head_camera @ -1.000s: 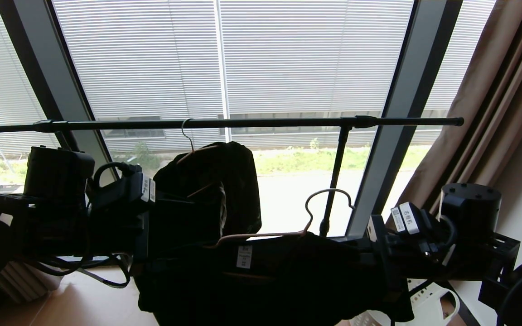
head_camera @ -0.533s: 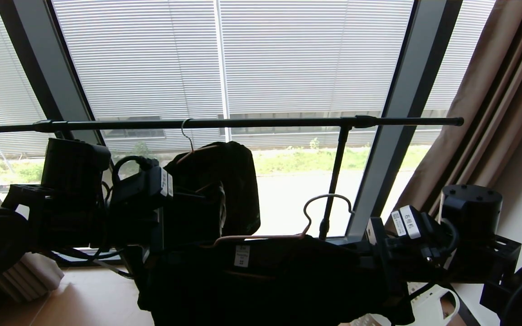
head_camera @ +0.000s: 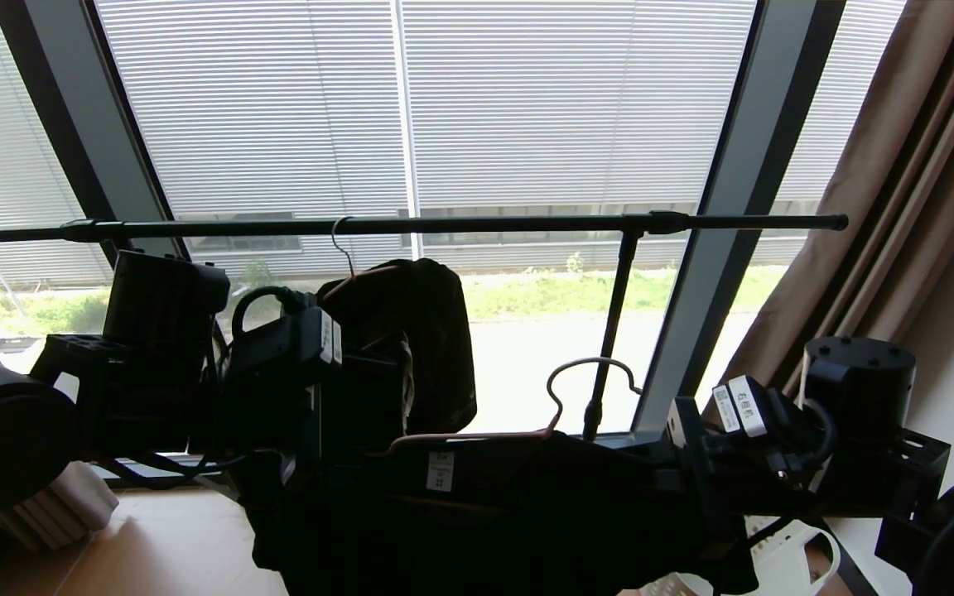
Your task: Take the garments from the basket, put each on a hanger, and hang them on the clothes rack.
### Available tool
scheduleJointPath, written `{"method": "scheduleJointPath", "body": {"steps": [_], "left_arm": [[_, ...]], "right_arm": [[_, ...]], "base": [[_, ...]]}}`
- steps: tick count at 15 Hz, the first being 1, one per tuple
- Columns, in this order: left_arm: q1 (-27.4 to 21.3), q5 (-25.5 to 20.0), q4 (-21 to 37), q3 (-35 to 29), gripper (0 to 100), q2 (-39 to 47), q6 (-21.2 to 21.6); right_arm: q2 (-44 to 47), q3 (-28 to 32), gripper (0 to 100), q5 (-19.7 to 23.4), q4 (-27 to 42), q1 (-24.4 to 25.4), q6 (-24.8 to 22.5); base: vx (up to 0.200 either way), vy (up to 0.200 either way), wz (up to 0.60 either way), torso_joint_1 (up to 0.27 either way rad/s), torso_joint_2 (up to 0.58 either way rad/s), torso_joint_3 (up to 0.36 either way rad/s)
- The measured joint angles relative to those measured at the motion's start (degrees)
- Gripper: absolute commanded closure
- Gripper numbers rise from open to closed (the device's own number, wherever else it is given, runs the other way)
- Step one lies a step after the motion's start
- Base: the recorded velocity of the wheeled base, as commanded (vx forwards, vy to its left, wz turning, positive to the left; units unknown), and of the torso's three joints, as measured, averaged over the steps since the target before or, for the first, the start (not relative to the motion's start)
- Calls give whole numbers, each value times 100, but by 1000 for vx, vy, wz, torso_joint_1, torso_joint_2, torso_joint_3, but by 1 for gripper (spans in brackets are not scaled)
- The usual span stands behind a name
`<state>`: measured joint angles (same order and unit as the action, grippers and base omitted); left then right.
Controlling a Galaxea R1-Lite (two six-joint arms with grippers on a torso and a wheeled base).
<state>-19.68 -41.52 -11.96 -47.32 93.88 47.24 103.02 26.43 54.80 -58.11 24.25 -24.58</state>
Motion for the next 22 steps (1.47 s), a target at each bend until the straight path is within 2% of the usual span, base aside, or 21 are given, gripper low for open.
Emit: {"method": "scheduleJointPath", "body": {"steps": [4, 5, 15, 19, 20, 22], "left_arm": [[-162, 4, 2, 9, 0, 33, -49], [-173, 6, 2, 11, 100, 39, -55], [-210, 0, -7, 9, 100, 66, -44], [-223, 0, -27, -11, 100, 69, -55], [-223, -9, -24, -11, 100, 69, -77], [-221, -11, -33, -16, 100, 69, -117]], "right_arm": [[9, 27, 100, 13, -2, -5, 6], [9, 38, 100, 20, 0, -11, 13], [139, 236, 100, 158, 20, -179, 126], [141, 289, 100, 44, 15, -193, 430], [144, 289, 0, 29, 11, -195, 441], [152, 291, 0, 27, 4, -265, 441]], "base": [[0, 0, 0, 0, 0, 0], [0, 0, 0, 0, 0, 0], [0, 0, 0, 0, 0, 0], [0, 0, 0, 0, 0, 0], [0, 0, 0, 0, 0, 0], [0, 0, 0, 0, 0, 0]]}}
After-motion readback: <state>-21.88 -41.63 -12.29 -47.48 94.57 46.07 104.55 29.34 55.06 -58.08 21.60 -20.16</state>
